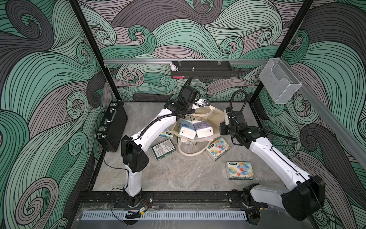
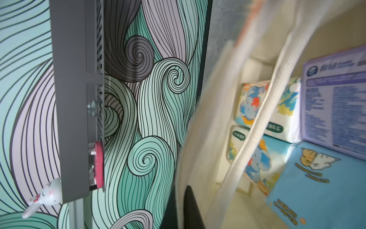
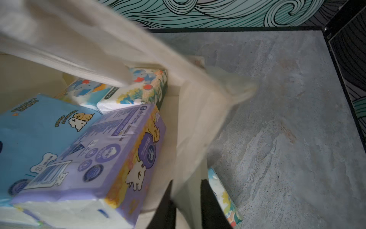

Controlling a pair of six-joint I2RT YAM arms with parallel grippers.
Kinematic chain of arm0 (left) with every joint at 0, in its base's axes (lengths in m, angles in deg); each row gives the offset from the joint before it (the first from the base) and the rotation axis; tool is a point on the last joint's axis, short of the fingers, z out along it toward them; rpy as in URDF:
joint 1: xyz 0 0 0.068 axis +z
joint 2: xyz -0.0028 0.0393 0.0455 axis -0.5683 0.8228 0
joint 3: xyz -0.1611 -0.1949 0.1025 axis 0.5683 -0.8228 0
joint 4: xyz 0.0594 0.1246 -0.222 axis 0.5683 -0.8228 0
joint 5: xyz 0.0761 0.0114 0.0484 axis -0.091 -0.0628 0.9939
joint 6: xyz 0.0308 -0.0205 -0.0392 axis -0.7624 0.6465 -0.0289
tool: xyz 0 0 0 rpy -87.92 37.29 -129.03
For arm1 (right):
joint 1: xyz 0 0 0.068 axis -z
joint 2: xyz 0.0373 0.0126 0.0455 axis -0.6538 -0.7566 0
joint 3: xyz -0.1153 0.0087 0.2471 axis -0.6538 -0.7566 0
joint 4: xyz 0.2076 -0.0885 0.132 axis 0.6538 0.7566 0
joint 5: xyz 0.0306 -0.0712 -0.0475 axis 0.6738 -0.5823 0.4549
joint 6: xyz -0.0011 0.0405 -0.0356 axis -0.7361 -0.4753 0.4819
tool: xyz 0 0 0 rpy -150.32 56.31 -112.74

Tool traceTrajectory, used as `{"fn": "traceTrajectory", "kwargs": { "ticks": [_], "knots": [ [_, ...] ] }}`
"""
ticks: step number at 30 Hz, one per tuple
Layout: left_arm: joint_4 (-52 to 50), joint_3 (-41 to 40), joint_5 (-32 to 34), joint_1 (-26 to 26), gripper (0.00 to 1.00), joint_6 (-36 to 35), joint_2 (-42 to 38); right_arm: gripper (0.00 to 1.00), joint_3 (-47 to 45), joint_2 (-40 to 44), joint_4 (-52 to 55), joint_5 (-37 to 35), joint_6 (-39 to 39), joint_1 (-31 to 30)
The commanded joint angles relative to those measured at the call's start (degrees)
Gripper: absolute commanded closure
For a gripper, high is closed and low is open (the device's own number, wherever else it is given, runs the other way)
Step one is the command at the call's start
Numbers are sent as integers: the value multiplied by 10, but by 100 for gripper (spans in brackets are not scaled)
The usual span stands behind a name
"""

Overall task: Put tissues into the canvas bag
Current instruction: Adjust the canvas bag at the center of the board.

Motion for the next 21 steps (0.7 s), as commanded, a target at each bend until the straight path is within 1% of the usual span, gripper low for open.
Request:
{"fn": "traceTrajectory", "kwargs": {
  "ticks": [1, 3, 5, 6, 7, 8, 9, 10, 12, 13, 14, 16, 18, 21],
  "knots": [
    [28, -50, 14, -12, 100, 67, -74, 60, -28, 52, 16, -14, -11, 4],
    [20, -82, 29, -23, 100, 89, -81, 52, -39, 98, 38, 2, -11, 4],
    [-5, -91, 43, -27, 100, 123, -80, 43, -46, 146, 64, 32, -8, 3],
    [-23, -95, 42, -28, 100, 146, -82, 39, -54, 173, 71, 62, -2, 0],
    [-29, -102, 40, -29, 100, 162, -86, 32, -63, 193, 73, 86, 4, -3],
    [-29, -117, 35, -30, 100, 183, -94, 28, -74, 215, 73, 119, 9, -8],
    [-25, -133, 25, -31, 100, 197, -103, 21, -86, 231, 74, 141, 11, -14],
    [-19, -150, 16, -33, 100, 206, -113, 18, -95, 240, 73, 154, 11, -20],
    [4, -185, 6, -36, 100, 229, -133, 15, -114, 239, 64, 184, 10, -32],
    [12, -191, 11, -35, 100, 248, -137, 10, -121, 233, 57, 193, 5, -38],
    [19, -190, 22, -36, 100, 272, -139, 2, -130, 225, 41, 208, -4, -45],
    [18, -174, 37, -37, 100, 309, -138, 0, -148, 209, -2, 236, -31, -52],
    [12, -157, 37, -39, 100, 343, -142, 1, -161, 193, -60, 260, -65, -62],
    [18, -162, 36, -39, 100, 369, -156, 0, -149, 159, -110, 264, -103, -95]
  ]
}}
